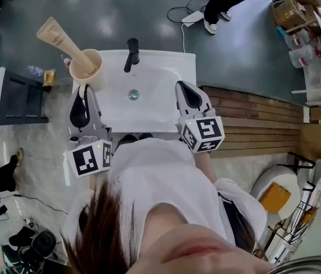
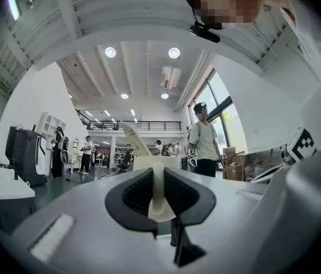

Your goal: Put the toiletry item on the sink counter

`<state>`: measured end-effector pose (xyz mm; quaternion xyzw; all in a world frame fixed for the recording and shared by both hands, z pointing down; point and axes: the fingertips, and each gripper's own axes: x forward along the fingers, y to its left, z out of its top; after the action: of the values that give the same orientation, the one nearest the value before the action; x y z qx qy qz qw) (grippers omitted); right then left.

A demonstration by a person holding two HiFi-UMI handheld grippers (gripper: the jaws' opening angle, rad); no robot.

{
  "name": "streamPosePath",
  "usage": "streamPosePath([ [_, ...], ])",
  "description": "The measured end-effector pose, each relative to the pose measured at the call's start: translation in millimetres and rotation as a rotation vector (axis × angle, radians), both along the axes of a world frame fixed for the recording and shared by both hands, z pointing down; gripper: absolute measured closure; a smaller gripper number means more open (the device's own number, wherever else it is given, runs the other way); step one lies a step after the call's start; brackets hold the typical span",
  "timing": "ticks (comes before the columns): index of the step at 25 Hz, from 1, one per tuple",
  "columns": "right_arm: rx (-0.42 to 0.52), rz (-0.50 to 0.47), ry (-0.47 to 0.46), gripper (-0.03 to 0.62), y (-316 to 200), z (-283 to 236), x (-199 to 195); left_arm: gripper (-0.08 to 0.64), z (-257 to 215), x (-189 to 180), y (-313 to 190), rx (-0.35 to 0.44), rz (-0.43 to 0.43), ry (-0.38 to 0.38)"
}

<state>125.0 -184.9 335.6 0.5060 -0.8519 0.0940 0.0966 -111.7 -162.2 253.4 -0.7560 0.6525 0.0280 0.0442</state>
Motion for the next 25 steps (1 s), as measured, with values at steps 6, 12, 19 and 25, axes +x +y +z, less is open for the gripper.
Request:
streamPosePath([
  [6,-0.024,-0.007,0.005,0.588,-3.9,5.7,-1.7,0.512,4.2,-0.5,-8.3,-0.016,0.002,-0.003],
  [12,-0.044,0.023,0.013,0.588,0.6,11.9,9.8,0.514,5.2,7.8,-12.2,-0.011,0.026,0.002],
  [19,-0.054,0.023,0.022,0.588,2.3,11.5,10.1,0.512,3.6,8.9,-10.5,-0.01,0.03,0.005],
  [25,-0.068,0.016,0.023,0.588,-1.4,12.4,0.7,0.512,5.0,0.1,-13.2,-0.026,0.026,0.004],
])
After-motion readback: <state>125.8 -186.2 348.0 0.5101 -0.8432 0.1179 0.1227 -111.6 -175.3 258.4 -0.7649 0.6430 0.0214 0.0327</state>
